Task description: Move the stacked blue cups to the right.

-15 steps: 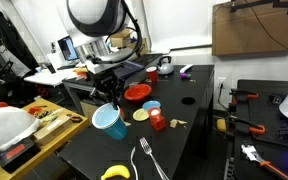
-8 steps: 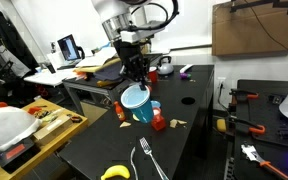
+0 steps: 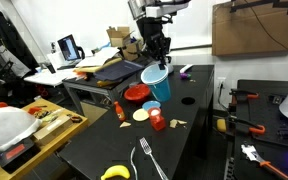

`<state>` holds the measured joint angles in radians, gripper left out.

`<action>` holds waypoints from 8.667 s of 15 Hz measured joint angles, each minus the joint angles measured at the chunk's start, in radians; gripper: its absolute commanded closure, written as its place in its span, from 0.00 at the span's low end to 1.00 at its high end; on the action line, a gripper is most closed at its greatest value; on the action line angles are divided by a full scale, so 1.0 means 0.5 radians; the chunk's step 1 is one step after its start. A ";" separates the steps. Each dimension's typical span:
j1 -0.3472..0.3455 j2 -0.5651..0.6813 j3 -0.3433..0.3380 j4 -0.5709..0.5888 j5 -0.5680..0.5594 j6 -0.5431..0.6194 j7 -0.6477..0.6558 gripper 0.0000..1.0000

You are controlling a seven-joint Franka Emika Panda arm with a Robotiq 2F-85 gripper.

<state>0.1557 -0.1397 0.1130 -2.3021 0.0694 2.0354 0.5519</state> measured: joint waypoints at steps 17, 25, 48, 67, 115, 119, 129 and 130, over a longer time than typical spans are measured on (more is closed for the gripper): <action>-0.541 -0.171 -0.286 -0.306 -0.009 0.097 0.071 0.99; -0.750 -0.174 -0.473 -0.426 0.085 0.399 0.244 0.99; -1.043 -0.090 -0.697 -0.433 0.064 0.659 0.444 0.99; -1.065 0.356 -0.969 -0.110 0.369 0.679 0.397 0.99; -1.098 0.664 -1.025 0.137 0.500 0.705 0.363 0.99; -1.125 0.794 -1.025 0.265 0.701 0.701 0.363 0.99; -1.142 0.936 -1.003 0.344 0.787 0.699 0.326 0.99; -1.142 0.937 -0.997 0.342 0.799 0.700 0.301 0.99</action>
<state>-0.4152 0.3288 -0.3855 -2.1313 0.4688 2.3856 0.7023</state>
